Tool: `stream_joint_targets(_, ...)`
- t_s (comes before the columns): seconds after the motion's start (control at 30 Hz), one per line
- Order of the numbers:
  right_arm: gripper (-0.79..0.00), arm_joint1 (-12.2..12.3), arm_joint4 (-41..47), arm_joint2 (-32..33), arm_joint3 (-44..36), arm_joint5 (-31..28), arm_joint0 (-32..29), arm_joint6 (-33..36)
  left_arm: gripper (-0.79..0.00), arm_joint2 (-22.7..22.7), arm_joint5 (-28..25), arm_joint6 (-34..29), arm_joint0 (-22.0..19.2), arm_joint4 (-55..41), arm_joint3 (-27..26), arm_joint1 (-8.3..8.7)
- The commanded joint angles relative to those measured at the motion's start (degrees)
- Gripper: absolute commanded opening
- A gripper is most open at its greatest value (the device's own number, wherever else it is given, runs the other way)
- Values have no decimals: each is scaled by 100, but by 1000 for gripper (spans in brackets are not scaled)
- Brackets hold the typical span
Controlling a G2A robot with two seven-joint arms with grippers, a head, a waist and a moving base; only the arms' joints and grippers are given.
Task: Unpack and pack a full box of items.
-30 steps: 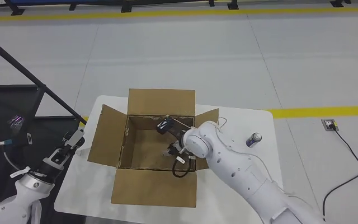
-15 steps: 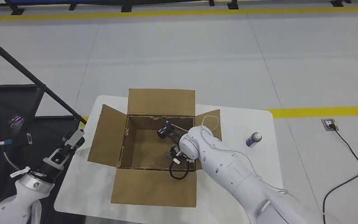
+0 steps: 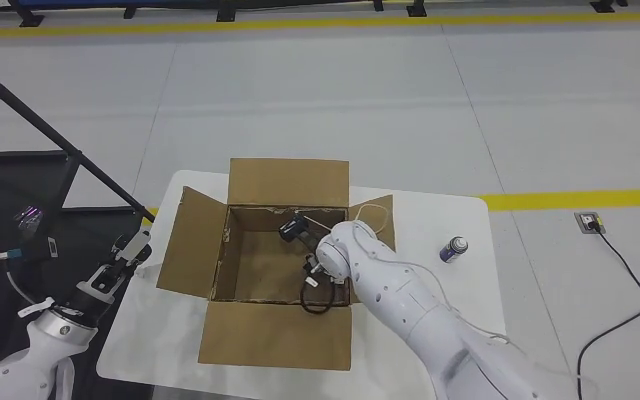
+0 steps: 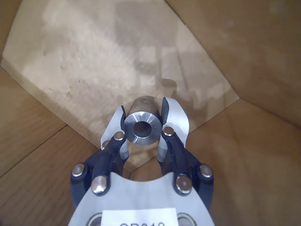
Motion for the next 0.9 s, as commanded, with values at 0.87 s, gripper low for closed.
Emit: stream_joint_targets(0.87,-785,1724,-3348,3913,-8311,1054,-3776,2153,0,0,0,0,0,0,0,0)
